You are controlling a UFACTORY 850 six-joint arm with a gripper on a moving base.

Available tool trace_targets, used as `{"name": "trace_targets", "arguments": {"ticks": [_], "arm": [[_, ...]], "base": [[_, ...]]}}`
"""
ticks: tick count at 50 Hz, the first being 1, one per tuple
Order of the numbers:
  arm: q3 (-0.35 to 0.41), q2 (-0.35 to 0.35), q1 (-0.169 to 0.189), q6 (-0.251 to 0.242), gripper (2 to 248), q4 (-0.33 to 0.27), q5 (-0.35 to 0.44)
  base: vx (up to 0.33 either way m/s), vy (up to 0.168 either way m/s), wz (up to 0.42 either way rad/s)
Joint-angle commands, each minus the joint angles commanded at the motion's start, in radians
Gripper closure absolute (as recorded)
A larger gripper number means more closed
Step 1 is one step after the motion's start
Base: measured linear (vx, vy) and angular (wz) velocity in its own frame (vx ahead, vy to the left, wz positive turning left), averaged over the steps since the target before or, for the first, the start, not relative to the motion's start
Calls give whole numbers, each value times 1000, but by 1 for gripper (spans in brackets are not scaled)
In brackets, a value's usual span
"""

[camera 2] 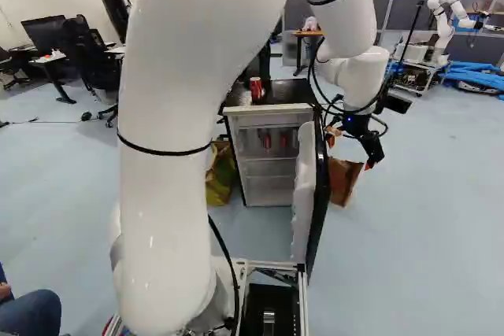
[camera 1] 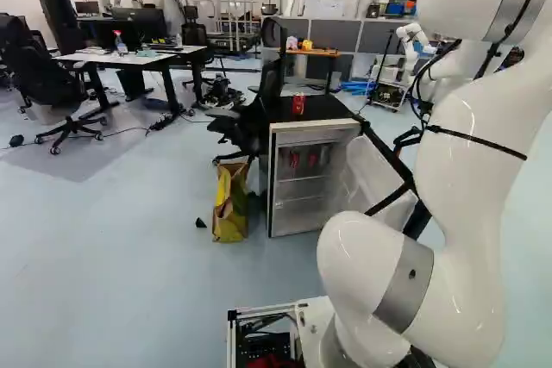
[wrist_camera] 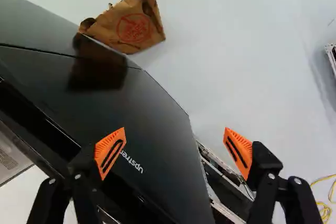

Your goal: Grab a drink from the fridge

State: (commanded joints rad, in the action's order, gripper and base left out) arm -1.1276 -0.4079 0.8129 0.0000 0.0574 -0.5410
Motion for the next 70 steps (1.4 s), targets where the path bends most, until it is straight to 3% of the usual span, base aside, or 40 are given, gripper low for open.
{"name": "trace_targets", "arguments": {"ticks": [40,70], "arm": [[178,133,-83,0,3,-3,0],[278,213,-178,0,3,-66,0]], "base": [[0,0,0],[0,0,0]]}}
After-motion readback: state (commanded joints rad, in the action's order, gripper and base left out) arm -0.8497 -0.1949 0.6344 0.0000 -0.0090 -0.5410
